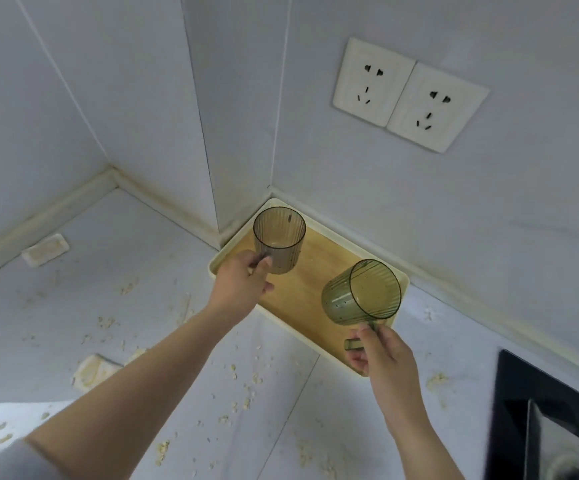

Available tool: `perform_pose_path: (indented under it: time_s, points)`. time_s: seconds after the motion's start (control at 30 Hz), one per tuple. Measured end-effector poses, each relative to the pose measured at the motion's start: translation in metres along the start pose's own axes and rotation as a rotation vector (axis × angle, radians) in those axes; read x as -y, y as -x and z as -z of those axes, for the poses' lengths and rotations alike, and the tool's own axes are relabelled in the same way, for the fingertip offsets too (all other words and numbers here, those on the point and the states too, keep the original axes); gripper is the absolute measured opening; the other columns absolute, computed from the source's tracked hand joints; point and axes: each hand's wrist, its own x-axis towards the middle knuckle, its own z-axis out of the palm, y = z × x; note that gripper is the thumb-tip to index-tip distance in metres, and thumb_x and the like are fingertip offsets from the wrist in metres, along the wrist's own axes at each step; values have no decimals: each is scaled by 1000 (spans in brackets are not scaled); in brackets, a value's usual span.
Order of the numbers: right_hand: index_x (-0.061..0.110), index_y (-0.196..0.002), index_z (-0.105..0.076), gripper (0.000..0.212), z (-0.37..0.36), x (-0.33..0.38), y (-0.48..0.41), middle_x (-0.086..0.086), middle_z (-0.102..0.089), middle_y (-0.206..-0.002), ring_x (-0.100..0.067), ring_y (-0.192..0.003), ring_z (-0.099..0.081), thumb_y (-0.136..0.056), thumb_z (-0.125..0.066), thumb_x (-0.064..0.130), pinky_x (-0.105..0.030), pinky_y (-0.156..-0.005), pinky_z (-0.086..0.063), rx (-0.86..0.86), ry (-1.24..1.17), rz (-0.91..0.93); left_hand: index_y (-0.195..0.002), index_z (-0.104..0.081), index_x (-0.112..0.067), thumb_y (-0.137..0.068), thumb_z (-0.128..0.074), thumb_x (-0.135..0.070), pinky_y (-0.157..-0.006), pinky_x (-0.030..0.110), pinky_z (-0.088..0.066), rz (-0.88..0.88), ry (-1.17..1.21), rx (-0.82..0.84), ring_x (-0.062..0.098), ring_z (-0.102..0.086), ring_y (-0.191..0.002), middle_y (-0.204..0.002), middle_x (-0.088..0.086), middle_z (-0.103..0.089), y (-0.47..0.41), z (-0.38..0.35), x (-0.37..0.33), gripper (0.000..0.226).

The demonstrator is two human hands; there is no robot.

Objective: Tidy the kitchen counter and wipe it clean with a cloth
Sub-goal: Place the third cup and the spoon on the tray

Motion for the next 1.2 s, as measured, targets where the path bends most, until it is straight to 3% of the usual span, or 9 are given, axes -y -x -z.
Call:
perform_pose_path:
  time_s: [0.17,0.5,0.73,0.87,0.97,1.07,1.13,1.2]
  points:
    - [15,-84,-67,18,0,1,-15,-2,-70,-85,-16,-68,-66,-95,-55,23,-30,-67,-55,-5,-33,-11,-105,-63,-13,-97,-51,-32,-79,36,-58,24,-13,-31,9,-70,-71,-73,-5,-67,-32,-15,-6,24]
    - [18,-84,-67,17,-7,-1,-32,1,-70,-86,-19,-72,-68,-94,-55,24,-39,-77,-58,10,3,-3,-97,-61,-9,-97,-51,-30,-82,43,-58,47,66,-40,19,-72,-77,-70,-2,-64,-69,-21,-2,23]
    - [18,-87,-67,16,-13,-1,-38,-1,-70,-90,-20,-73,-68,-95,-54,24,-37,-77,-59,22,1,-20,-100,-61,-8,-98,-48,-32,-78,38,-59,40,-16,-44,9,-70,-72,-78,1,-67,-85,-22,-10,27]
    - [18,-89,-67,16,-16,1,-42,-1,-69,-90,-20,-74,-67,-95,-54,25,-37,-78,-58,24,12,-14,-101,-62,-7,-98,-48,-33,-81,38,-58,54,-9,-57,8,-69,-71,-72,-2,-67,-92,-23,-15,29]
    - [19,-90,-66,15,-18,3,-45,-2,-69,-91,-21,-76,-67,-95,-54,26,-35,-77,-58,37,25,-3,-105,-60,-11,-97,-50,-32,-86,39,-56,57,33,-59,17,-71,-80,-79,4,-71,-93,-23,-20,24]
    - [17,-91,-66,16,-21,6,-50,-2,-69,-92,-18,-76,-67,-96,-53,26,-27,-72,-58,48,37,23,-112,-58,-16,-97,-52,-29,-82,32,-55,45,55,-36,19,-70,-85,-87,-1,-68,-89,-21,-21,21]
    - [16,-92,-65,17,-25,8,-54,-1,-68,-92,-14,-74,-67,-96,-52,26,-24,-71,-57,60,44,27,-96,-58,-25,-92,-55,-31,-86,40,-54,26,61,-48,24,-69,-89,-92,-3,-65,-87,-20,-14,8]
    - [16,-93,-65,17,-30,10,-59,-2,-67,-94,-10,-72,-66,-96,-52,26,-26,-74,-58,74,48,28,-103,-59,-25,-87,-57,-36,-88,45,-52,38,-4,-77,27,-66,-97,-108,3,-65,-84,-19,-8,19]
